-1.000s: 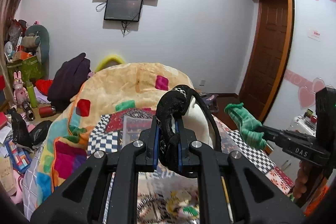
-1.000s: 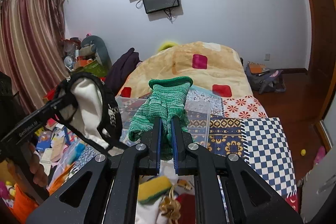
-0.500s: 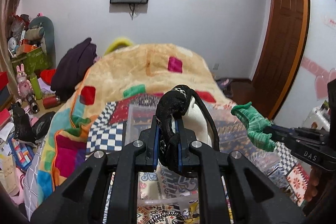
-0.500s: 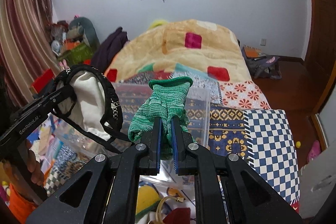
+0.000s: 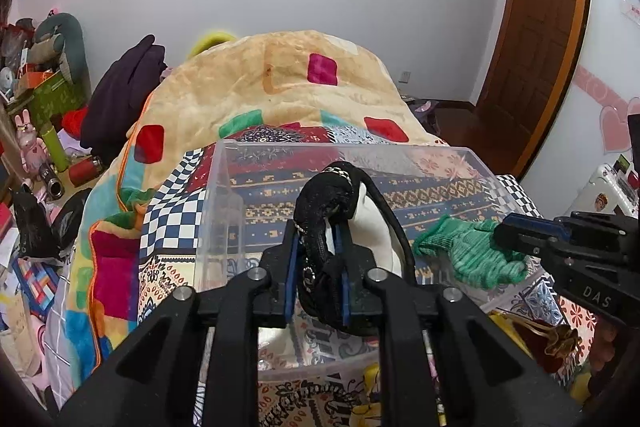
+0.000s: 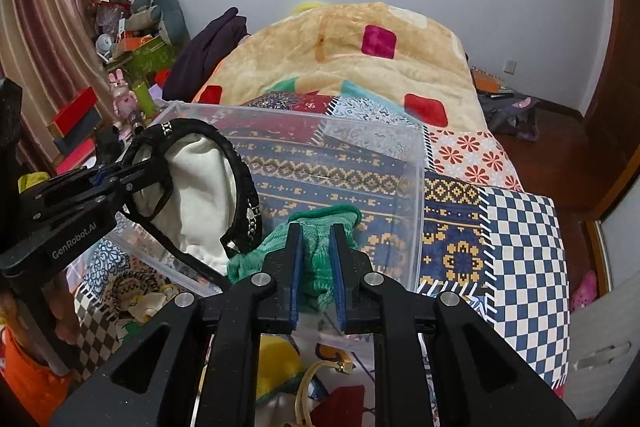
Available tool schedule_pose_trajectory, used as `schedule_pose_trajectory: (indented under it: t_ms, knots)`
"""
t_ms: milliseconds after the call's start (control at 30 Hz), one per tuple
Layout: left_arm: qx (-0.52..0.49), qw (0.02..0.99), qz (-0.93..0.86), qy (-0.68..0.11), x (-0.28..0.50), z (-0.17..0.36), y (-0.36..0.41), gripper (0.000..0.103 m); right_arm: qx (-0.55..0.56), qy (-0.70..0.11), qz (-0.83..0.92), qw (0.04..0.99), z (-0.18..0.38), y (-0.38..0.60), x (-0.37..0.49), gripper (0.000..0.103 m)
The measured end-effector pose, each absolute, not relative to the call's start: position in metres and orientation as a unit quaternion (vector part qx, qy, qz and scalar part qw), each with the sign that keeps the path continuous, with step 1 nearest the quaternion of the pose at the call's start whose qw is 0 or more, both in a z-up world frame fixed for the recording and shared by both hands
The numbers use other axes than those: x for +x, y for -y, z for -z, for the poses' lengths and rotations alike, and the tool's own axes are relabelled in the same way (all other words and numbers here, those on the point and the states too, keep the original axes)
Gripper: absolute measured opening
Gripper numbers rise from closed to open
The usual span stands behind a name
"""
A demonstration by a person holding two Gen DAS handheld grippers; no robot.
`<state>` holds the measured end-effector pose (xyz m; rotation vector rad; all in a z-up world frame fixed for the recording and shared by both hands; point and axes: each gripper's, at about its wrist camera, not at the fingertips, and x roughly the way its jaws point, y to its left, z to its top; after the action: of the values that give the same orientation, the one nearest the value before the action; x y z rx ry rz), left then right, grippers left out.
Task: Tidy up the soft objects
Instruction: 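Carry the bag with the left tool while the right tool carries the glove, both releasing into the clear box, then grasp the yellow floral scrunchie with the left tool while the right tool grasps the gold pouch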
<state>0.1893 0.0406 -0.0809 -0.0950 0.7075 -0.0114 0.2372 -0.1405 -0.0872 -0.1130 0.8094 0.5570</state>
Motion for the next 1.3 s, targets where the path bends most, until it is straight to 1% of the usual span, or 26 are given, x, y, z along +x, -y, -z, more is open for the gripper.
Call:
schedule_pose_trajectory:
  t_ms: [33, 67, 100, 133, 167, 233, 267, 333, 367, 467, 533, 567, 600, 633, 733, 900, 1167, 1267, 1300]
  knots:
    - [-0.049, 0.936, 0.008, -0.348, 0.188, 0.08, -0.041, 0.027, -0.052, -0.388, -0.269, 0.88, 0.086, 0.142, 0.236, 0.013]
    - [-0.051, 0.936, 0.008, -0.348, 0.187, 0.079, -0.042, 0.03, -0.049, -0.388, -0.271, 0.88, 0.085, 0.143, 0.235, 0.013]
    - [-0.053, 0.936, 0.008, -0.347, 0.186, 0.078, -0.043, 0.037, -0.048, -0.386, -0.272, 0.88, 0.083, 0.144, 0.234, 0.015]
    - [-0.055, 0.938, 0.008, -0.343, 0.184, 0.076, -0.044, 0.041, -0.047, -0.384, -0.274, 0.881, 0.081, 0.145, 0.233, 0.018]
    - [-0.056, 0.939, 0.008, -0.34, 0.181, 0.073, -0.044, 0.042, -0.047, -0.379, -0.274, 0.883, 0.079, 0.147, 0.231, 0.021]
    - [-0.056, 0.942, 0.01, -0.332, 0.175, 0.066, -0.044, 0.045, -0.05, -0.365, -0.27, 0.889, 0.072, 0.15, 0.225, 0.033]
    - [-0.055, 0.943, 0.011, -0.328, 0.173, 0.063, -0.044, 0.046, -0.051, -0.358, -0.27, 0.892, 0.069, 0.151, 0.222, 0.036]
    - [-0.054, 0.947, 0.013, -0.316, 0.165, 0.055, -0.043, 0.054, -0.051, -0.344, -0.269, 0.898, 0.062, 0.154, 0.216, 0.045]
    - [-0.054, 0.949, 0.014, -0.311, 0.161, 0.051, -0.043, 0.055, -0.05, -0.337, -0.271, 0.9, 0.058, 0.156, 0.212, 0.047]
    - [-0.051, 0.954, 0.019, -0.293, 0.148, 0.04, -0.04, 0.062, -0.042, -0.314, -0.272, 0.909, 0.045, 0.164, 0.202, 0.058]
    - [-0.046, 0.958, 0.02, -0.284, 0.139, 0.034, -0.038, 0.072, -0.036, -0.302, -0.27, 0.914, 0.038, 0.169, 0.195, 0.072]
    - [-0.043, 0.959, 0.021, -0.279, 0.134, 0.031, -0.036, 0.075, -0.032, -0.296, -0.268, 0.916, 0.035, 0.172, 0.192, 0.076]
    - [-0.04, 0.96, 0.021, -0.276, 0.131, 0.03, -0.035, 0.08, -0.03, -0.292, -0.266, 0.918, 0.033, 0.174, 0.19, 0.084]
    - [-0.036, 0.961, 0.021, -0.273, 0.127, 0.029, -0.033, 0.084, -0.025, -0.287, -0.264, 0.92, 0.031, 0.178, 0.186, 0.087]
    - [-0.028, 0.961, 0.025, -0.273, 0.118, 0.03, -0.029, 0.09, -0.022, -0.288, -0.266, 0.92, 0.03, 0.185, 0.179, 0.088]
    - [-0.008, 0.956, 0.031, -0.291, 0.107, 0.044, -0.021, 0.092, -0.04, -0.302, -0.251, 0.919, 0.045, 0.192, 0.167, 0.088]
    - [-0.012, 0.938, 0.036, -0.345, 0.102, 0.09, -0.014, 0.092, -0.038, -0.373, -0.252, 0.892, 0.093, 0.203, 0.16, 0.088]
    - [-0.027, 0.931, 0.041, -0.361, 0.103, 0.102, -0.016, 0.088, -0.035, -0.395, -0.259, 0.881, 0.107, 0.201, 0.162, 0.085]
    - [-0.028, 0.93, 0.041, -0.363, 0.104, 0.105, -0.016, 0.083, -0.034, -0.4, -0.261, 0.878, 0.111, 0.2, 0.161, 0.081]
